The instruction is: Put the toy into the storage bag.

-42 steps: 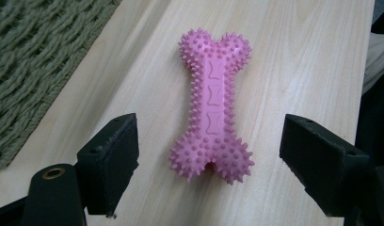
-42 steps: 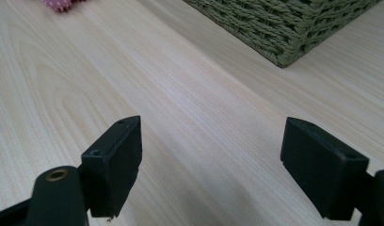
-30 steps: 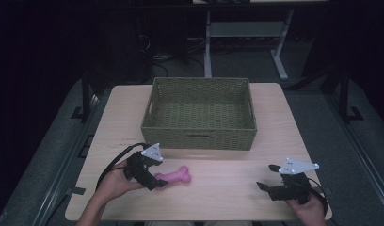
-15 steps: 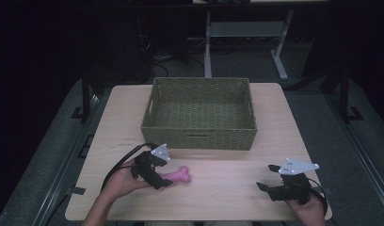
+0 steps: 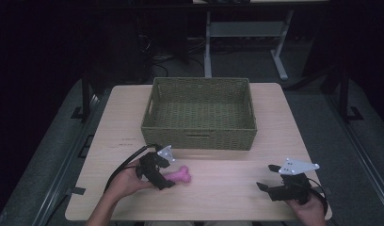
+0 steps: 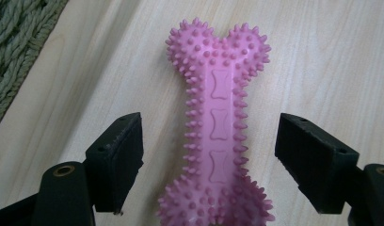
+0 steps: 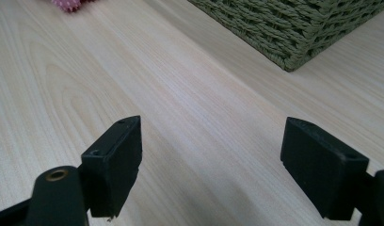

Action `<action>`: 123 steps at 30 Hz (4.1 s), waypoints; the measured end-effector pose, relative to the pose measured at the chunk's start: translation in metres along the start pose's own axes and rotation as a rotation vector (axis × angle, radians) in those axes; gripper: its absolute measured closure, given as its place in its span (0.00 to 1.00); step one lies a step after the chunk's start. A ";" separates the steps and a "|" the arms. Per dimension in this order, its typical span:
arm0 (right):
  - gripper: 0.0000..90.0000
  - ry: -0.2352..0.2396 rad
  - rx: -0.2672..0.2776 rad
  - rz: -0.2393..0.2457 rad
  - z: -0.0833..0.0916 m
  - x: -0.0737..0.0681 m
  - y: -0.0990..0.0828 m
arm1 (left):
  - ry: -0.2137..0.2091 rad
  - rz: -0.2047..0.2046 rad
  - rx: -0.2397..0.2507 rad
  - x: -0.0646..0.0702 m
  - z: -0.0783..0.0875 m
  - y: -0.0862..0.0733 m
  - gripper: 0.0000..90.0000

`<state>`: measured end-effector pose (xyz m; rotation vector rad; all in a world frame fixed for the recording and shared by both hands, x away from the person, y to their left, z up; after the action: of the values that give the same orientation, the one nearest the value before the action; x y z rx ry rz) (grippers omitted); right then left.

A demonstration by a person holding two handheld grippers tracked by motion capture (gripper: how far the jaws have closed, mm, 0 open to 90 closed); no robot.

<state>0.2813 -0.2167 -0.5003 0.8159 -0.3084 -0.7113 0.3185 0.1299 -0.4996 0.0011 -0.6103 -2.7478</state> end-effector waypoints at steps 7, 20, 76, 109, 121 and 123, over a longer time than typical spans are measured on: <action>0.23 0.000 0.001 0.002 0.000 0.000 0.000 | 0.001 0.000 -0.029 0.000 -0.007 -0.001 0.28; 0.23 0.001 0.002 0.005 0.001 0.000 0.000 | -0.006 -0.018 -0.052 0.001 -0.013 0.001 0.38; 0.23 0.002 0.009 -0.009 0.001 0.005 -0.001 | 0.006 -0.093 -0.041 -0.003 0.022 0.023 0.66; 0.20 0.016 -0.030 -0.038 -0.004 0.011 -0.008 | -0.002 -0.156 -0.035 -0.018 0.092 0.063 0.66; 0.20 0.024 -0.026 -0.040 -0.004 0.012 -0.008 | -0.018 -0.152 -0.018 -0.031 0.108 0.075 0.66; 0.20 0.026 -0.024 -0.045 -0.004 0.012 -0.008 | -0.016 -0.152 -0.017 -0.033 0.109 0.076 0.66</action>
<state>0.2881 -0.2262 -0.5091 0.8108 -0.2580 -0.7440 0.3656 0.1204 -0.3716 0.0226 -0.6141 -2.9020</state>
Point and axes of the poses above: each handheld gripper's, and its own axes: z roughly backward along the jaws, y roughly out of its top, x roughly to its right, the point moved 8 cm from there along -z, roughly forward along the jaws, and after that the axes turned 1 degree about -x, right-handed, at the moved point
